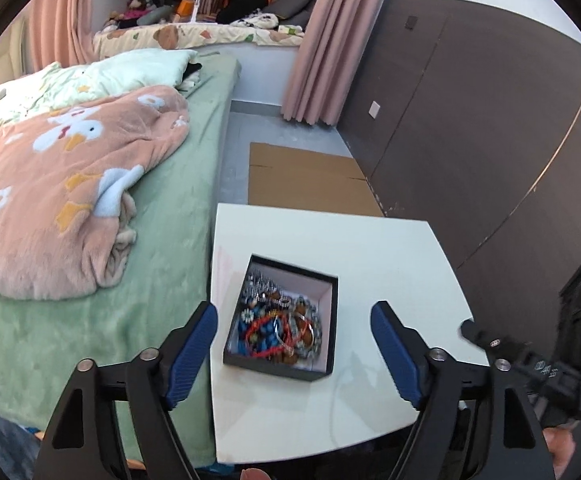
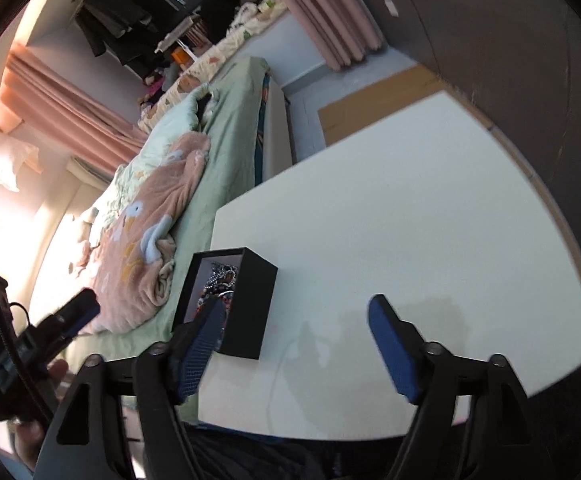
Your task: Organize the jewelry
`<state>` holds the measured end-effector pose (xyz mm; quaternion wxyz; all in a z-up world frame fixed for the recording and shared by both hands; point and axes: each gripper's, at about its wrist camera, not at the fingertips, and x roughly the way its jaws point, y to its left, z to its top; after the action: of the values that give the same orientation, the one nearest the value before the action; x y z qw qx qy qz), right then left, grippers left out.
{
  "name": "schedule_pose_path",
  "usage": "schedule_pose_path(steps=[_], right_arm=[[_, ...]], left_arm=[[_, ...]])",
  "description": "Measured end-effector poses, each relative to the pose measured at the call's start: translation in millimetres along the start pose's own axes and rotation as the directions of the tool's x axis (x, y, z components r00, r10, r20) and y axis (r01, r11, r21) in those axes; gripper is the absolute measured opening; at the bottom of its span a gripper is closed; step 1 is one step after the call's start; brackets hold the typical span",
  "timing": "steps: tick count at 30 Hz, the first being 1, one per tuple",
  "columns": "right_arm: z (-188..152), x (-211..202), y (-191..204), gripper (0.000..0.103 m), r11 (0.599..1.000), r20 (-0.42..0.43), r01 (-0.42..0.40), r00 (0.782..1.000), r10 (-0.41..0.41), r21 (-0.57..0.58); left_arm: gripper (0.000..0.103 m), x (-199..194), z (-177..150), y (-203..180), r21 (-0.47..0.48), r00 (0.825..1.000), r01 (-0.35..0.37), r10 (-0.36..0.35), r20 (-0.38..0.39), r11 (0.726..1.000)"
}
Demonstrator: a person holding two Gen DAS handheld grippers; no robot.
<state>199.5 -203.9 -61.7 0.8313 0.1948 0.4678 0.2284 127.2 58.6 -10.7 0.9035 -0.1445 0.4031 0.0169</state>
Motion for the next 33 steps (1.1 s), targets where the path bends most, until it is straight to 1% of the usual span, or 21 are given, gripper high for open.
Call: schedule_pose_path(steps=[3, 5, 6, 8, 9, 12, 13, 14, 19, 22, 24, 27, 33], right_arm=[[-5, -21, 11, 0.080, 0.999, 0.032, 0.023, 0.999, -0.022, -0.037], [-11, -34, 18, 0.081, 0.997, 0.037, 0.045, 0.998, -0.042, -0.068], [-13, -40, 20, 0.082, 0.995, 0.040, 0.058, 0.998, -0.055, -0.080], [-19, -56, 23, 0.090, 0.993, 0.044, 0.076, 0.996, -0.072, -0.095], [-21, -62, 24, 0.096, 0.992, 0.045, 0.080, 0.996, -0.076, -0.097], [-26, -87, 27, 0.098, 0.990, 0.072, 0.103, 0.993, -0.096, -0.096], [-29, -97, 29, 0.103, 0.989, 0.084, 0.115, 0.991, -0.107, -0.097], [-31, -106, 32, 0.103, 0.987, 0.095, 0.121, 0.989, -0.112, -0.102], [-44, -142, 40, 0.103, 0.983, 0.132, 0.139, 0.984, -0.123, -0.120], [-52, -159, 44, 0.103, 0.981, 0.147, 0.147, 0.981, -0.128, -0.130], [-57, -168, 47, 0.103, 0.979, 0.149, 0.154, 0.980, -0.134, -0.137], [-62, -180, 50, 0.103, 0.978, 0.151, 0.156, 0.979, -0.135, -0.139], [-71, -207, 61, 0.103, 0.971, 0.183, 0.173, 0.973, -0.143, -0.162]], left_arm=[[0.088, -9, -7, -3, 0.008, 1.000, 0.014, -0.014, 0.010, 1.000], [0.097, -18, -11, -7, 0.013, 0.999, 0.041, -0.041, 0.017, 0.999], [0.098, -23, -14, -8, 0.010, 0.998, 0.056, -0.056, 0.023, 0.998], [0.102, -31, -19, -10, 0.007, 0.997, 0.072, -0.072, 0.037, 0.997], [0.103, -36, -22, -12, 0.009, 0.996, 0.079, -0.079, 0.041, 0.997], [0.103, -46, -27, -15, 0.026, 0.995, 0.089, -0.090, 0.033, 0.996], [0.103, -51, -29, -17, 0.034, 0.995, 0.089, -0.091, 0.034, 0.995], [0.103, -56, -31, -17, 0.039, 0.995, 0.091, -0.093, 0.037, 0.995], [0.103, -78, -41, -20, 0.067, 0.994, 0.090, -0.093, 0.049, 0.994], [0.103, -91, -48, -26, 0.108, 0.994, 0.079, -0.086, 0.063, 0.991], [0.103, -99, -54, -33, 0.142, 0.994, 0.090, -0.098, 0.051, 0.986], [0.103, -113, -62, -41, 0.198, 0.994, 0.078, -0.091, 0.056, 0.977], [0.103, -134, -70, -46, 0.219, 0.992, 0.100, -0.115, 0.059, 0.971]])
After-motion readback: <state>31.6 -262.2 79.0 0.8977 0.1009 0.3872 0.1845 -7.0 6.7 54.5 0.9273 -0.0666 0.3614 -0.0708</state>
